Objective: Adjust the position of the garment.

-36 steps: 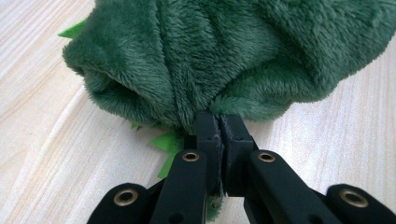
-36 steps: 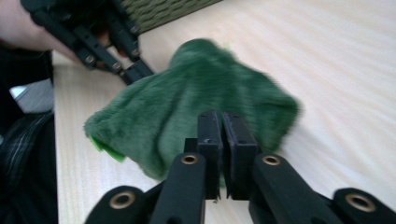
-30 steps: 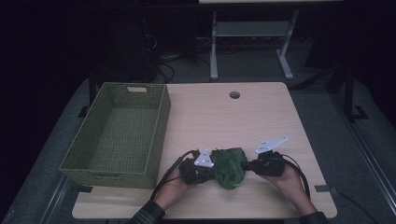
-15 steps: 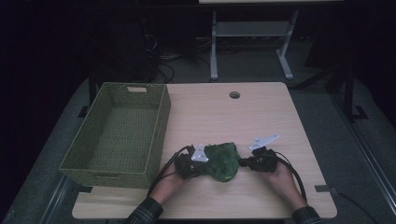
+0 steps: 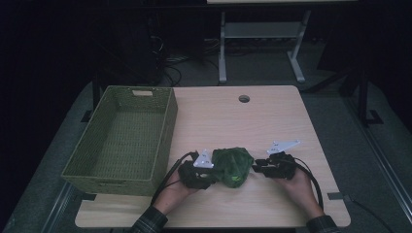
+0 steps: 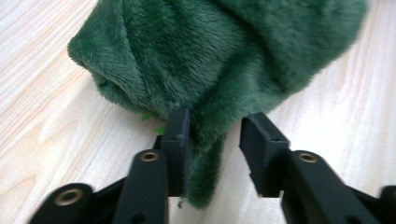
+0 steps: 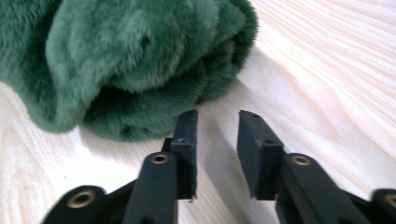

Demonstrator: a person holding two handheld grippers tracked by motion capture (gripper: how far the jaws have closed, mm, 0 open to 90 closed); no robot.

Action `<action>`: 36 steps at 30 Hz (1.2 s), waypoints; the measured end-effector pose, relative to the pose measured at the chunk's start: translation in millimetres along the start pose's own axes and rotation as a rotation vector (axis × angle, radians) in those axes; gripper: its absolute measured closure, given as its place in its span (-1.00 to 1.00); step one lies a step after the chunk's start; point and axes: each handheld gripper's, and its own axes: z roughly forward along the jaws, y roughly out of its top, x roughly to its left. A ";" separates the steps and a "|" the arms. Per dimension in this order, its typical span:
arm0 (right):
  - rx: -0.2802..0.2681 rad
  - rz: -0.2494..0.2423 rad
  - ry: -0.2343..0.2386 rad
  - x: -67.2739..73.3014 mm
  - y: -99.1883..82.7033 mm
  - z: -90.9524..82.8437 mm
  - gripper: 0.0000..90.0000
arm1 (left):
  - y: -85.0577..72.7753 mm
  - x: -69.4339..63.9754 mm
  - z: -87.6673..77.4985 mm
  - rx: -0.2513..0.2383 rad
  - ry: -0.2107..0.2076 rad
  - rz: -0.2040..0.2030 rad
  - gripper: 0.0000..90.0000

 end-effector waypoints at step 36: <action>0.001 0.124 -0.252 -23.7 -35.8 -13.8 -0.90 | 54.4 -18.3 7.2 -0.106 -0.081 0.074 -0.23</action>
